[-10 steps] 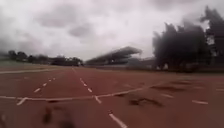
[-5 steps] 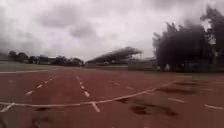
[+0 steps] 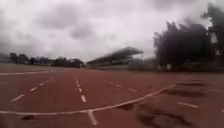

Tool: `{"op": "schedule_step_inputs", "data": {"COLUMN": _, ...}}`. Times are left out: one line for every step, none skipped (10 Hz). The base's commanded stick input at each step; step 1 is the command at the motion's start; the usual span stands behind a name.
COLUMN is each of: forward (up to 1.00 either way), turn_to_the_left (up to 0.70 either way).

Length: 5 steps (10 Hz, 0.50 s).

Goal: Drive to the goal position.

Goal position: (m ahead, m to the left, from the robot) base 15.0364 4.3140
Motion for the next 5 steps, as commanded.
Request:
{"op": "schedule_step_inputs", "data": {"forward": 0.70, "turn_to_the_left": 0.00}}
{"op": "schedule_step_inputs", "data": {"forward": 0.70, "turn_to_the_left": 0.00}}
{"op": "schedule_step_inputs", "data": {"forward": 0.70, "turn_to_the_left": 0.00}}
{"op": "schedule_step_inputs", "data": {"forward": 0.70, "turn_to_the_left": 0.00}}
{"op": "schedule_step_inputs", "data": {"forward": 0.70, "turn_to_the_left": 0.00}}
